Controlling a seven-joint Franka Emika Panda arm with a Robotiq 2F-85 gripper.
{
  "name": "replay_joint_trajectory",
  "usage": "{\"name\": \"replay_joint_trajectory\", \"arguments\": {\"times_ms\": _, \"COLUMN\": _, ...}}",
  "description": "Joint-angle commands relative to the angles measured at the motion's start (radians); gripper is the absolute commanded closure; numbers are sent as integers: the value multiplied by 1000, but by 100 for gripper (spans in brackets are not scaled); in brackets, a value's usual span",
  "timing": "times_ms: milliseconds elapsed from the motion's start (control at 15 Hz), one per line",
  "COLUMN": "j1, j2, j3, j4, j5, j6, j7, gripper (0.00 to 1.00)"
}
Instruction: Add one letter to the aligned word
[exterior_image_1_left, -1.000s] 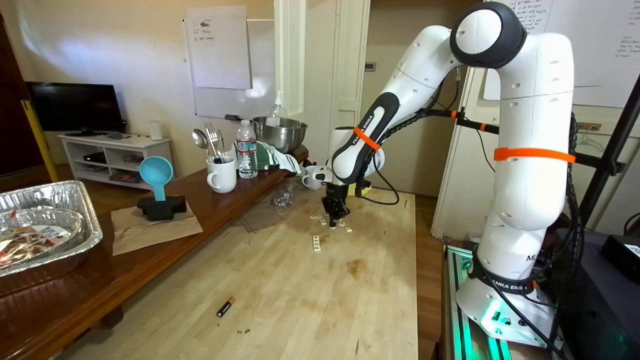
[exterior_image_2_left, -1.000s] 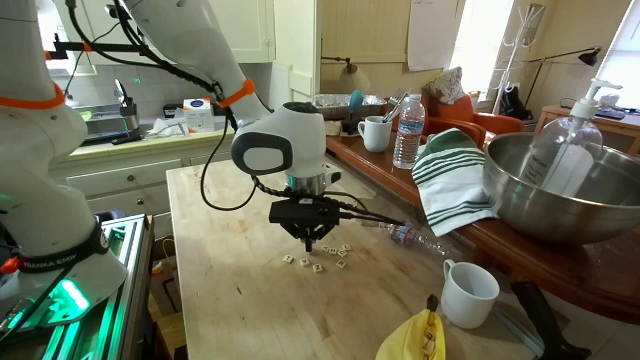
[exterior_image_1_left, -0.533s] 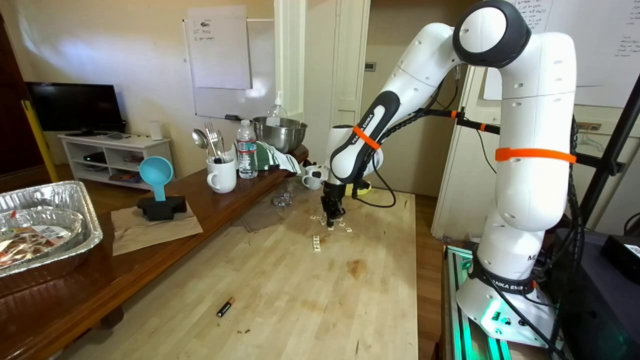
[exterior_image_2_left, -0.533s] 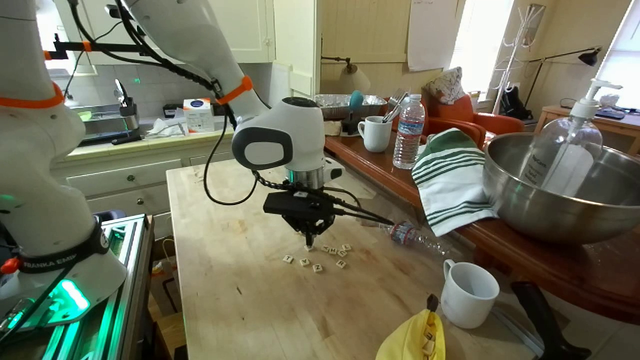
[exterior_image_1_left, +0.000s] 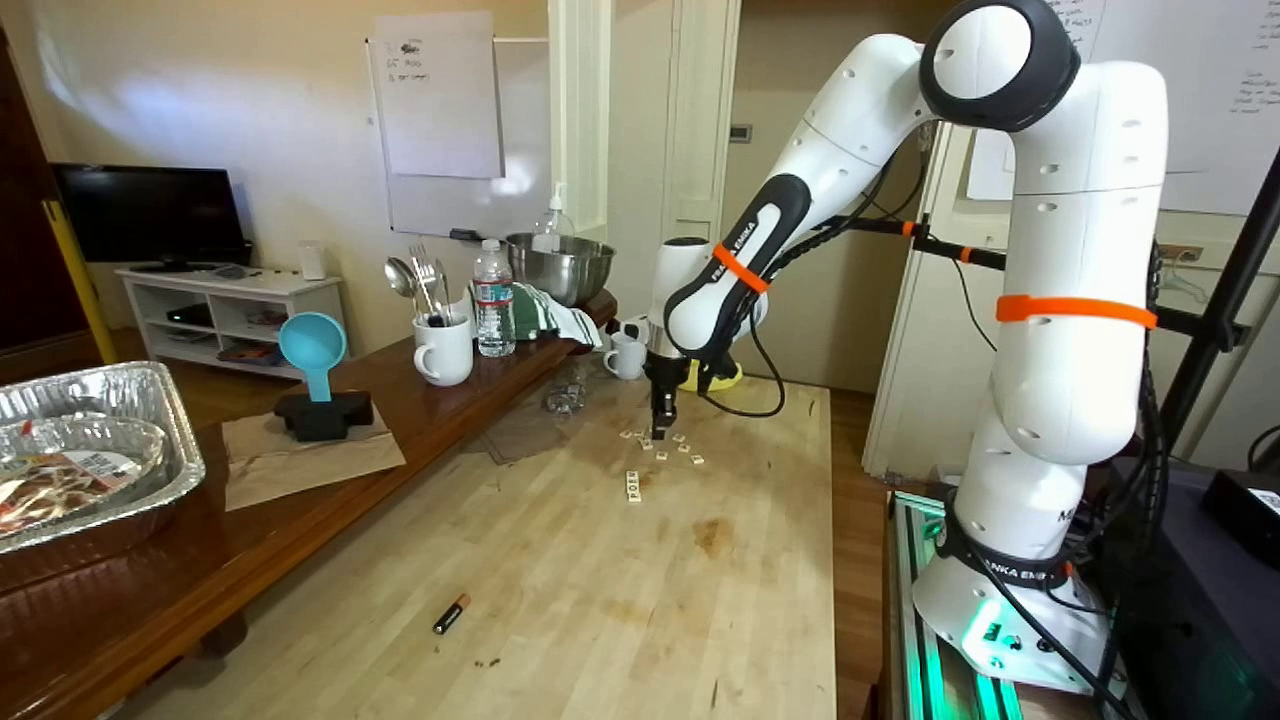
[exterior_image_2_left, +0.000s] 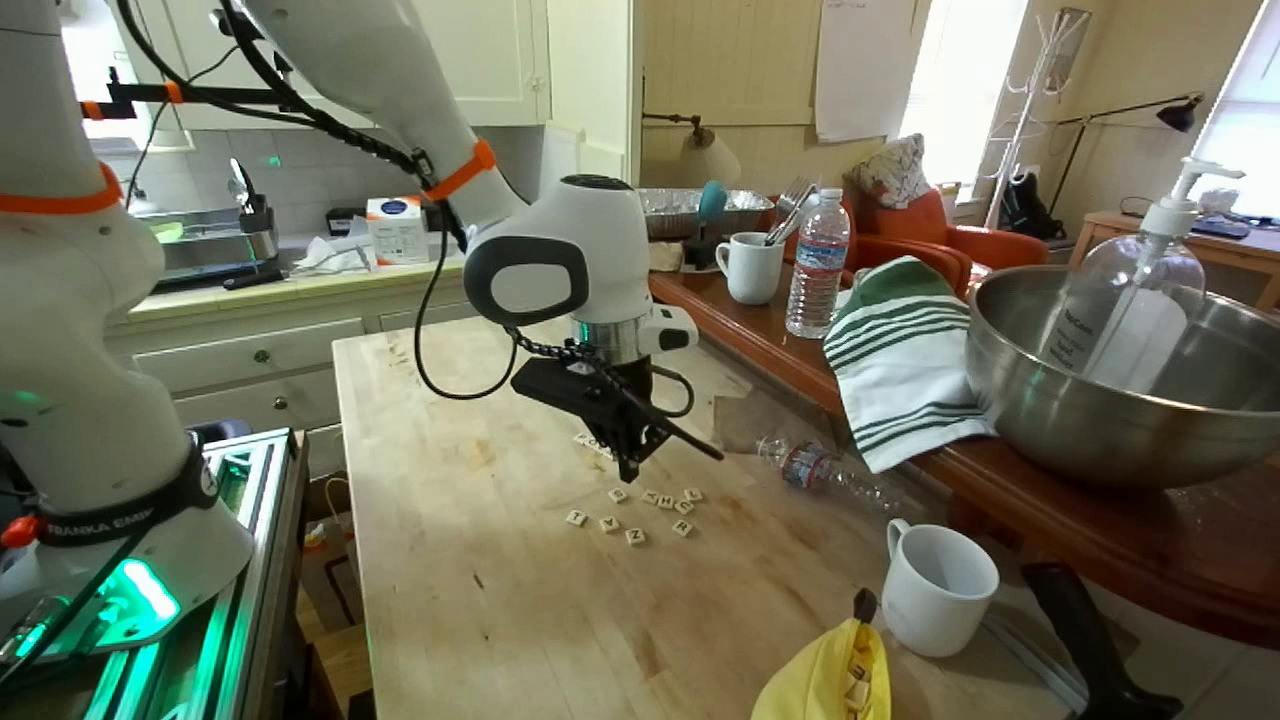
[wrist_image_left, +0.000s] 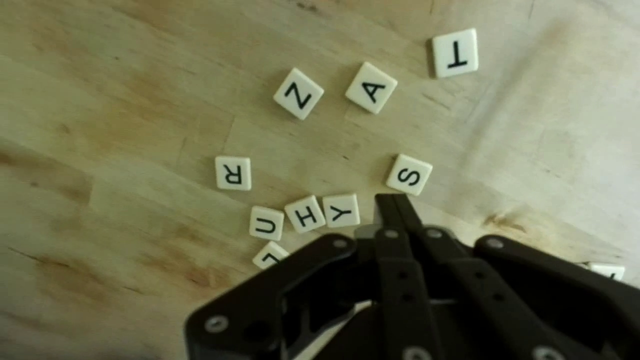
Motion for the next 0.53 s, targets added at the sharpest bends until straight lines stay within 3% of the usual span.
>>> {"name": "replay_joint_trajectory", "arguments": {"times_ms": 0, "j1": 38, "j2": -7, "j3": -47, "j4": -9, "j5": -91, "j6": -22, "j7": 266, "gripper": 100}}
{"name": "replay_joint_trajectory", "arguments": {"times_ms": 267, "j1": 56, "j2": 5, "j3": -59, "j4": 6, "j5": -124, "j6": -77, "j7": 510, "gripper": 100}}
{"name": "replay_joint_trajectory", "arguments": {"times_ms": 467, "j1": 60, "j2": 10, "j3": -48, "j4": 5, "j5": -98, "j6": -112, "j7": 591, "gripper": 100}}
